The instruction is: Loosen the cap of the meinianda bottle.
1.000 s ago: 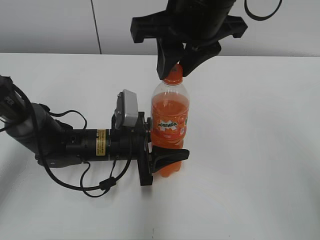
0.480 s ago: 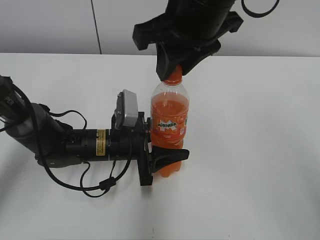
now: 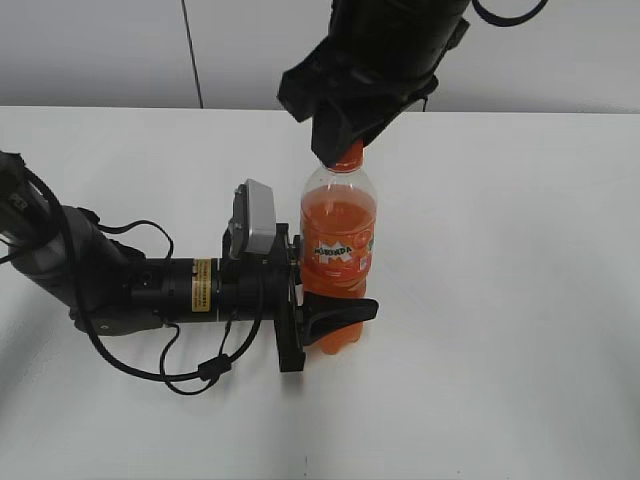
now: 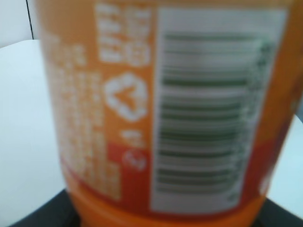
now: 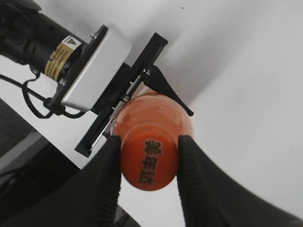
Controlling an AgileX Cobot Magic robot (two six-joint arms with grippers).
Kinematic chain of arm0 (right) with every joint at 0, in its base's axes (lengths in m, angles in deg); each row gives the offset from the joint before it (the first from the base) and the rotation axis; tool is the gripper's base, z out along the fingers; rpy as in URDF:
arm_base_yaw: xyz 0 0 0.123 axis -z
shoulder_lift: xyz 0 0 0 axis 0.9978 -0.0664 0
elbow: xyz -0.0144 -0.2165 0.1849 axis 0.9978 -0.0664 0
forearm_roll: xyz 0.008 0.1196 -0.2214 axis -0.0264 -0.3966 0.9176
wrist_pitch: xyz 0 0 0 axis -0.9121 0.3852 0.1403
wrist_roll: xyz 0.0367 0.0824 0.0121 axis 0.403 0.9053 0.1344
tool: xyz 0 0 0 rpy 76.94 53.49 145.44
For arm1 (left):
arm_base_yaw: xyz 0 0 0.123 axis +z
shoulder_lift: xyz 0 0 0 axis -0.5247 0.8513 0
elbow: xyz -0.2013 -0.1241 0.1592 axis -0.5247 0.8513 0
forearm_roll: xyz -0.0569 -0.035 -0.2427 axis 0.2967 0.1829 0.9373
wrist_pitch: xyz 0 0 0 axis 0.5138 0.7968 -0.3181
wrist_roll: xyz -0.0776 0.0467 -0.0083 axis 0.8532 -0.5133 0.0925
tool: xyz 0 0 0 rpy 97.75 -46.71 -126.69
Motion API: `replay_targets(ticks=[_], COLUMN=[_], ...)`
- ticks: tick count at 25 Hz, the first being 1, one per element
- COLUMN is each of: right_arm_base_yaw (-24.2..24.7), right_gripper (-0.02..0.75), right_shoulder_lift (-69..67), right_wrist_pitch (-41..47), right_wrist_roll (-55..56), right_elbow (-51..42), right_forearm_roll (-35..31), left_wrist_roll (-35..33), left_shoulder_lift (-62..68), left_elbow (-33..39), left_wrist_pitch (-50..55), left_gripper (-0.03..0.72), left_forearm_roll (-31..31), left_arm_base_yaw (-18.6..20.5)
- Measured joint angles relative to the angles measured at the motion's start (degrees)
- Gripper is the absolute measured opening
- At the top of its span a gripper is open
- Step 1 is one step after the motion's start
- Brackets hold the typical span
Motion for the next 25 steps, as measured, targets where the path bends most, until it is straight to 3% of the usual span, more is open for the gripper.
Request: replay_targets(ticks=[15, 25], right_arm_base_yaw=[0.28, 0.28], right_gripper=[0.271, 0.271], right_shoulder_lift=[0.16, 0.20], right_wrist_pitch=[0.30, 0.58], right_wrist_roll=[-42.19, -62.36], right_elbow=[0.00, 0.00], right_forearm_roll=[-4.21, -4.61], left_wrist_roll=[-1.13, -1.47], left_shoulder_lift=[0.04, 0.04], left_elbow=[0.00, 0.00], left_wrist_pitch=[-0.44, -0.45], left_gripper=[0.389, 0.389], left_forearm_roll=[-0.82, -1.00], left_arm_base_yaw=[0.06, 0.06])
